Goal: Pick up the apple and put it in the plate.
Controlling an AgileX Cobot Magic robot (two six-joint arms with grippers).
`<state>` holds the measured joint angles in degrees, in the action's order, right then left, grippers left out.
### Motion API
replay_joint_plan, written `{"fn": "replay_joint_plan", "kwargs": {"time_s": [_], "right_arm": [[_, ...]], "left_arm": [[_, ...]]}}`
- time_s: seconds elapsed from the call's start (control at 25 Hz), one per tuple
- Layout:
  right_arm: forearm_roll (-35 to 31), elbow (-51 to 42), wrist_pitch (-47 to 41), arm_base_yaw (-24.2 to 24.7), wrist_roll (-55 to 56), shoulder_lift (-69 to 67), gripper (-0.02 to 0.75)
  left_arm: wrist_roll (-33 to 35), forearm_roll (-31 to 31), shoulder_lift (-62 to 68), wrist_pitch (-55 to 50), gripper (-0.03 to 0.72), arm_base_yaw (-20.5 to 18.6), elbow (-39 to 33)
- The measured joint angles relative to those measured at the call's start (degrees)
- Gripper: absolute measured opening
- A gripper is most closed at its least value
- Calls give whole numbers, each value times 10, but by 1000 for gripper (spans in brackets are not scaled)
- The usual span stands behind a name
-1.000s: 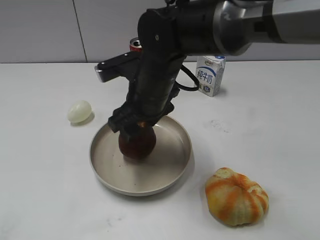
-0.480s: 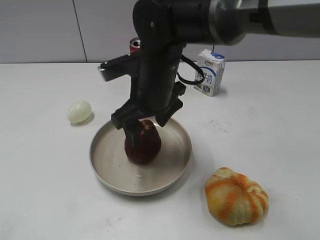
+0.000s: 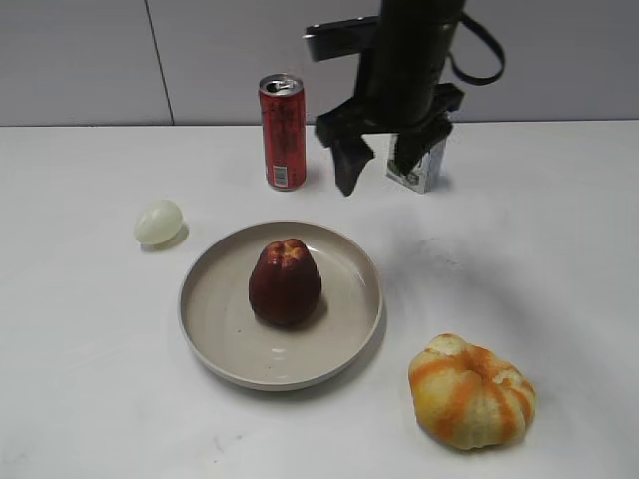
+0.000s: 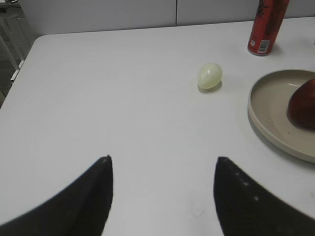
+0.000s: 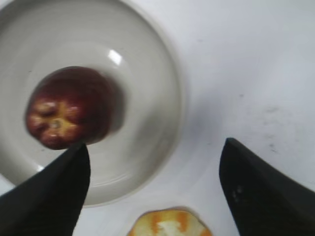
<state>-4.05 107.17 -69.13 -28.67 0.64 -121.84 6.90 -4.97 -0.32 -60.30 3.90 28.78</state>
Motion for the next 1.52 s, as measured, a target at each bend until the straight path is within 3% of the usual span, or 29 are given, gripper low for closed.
{"fn": "replay_joint_plan", "kwargs": {"time_s": [0.32,0.56,0.88,1.12,1.52], "right_arm": [[2,-48,0,162,-6,72,631],[12,-165,0,274,-6,178,595],[-36,-403,3,275,-31,392,592],[-40,-591,58,274,-45,566,589],[-40,-766,91,274,-47,823,586]], "left_arm": [[0,0,0,0,491,0,0],[0,0,0,0,491,0,0],[0,0,0,0,491,0,0],[0,0,0,0,491,0,0],[0,0,0,0,491,0,0]]}}
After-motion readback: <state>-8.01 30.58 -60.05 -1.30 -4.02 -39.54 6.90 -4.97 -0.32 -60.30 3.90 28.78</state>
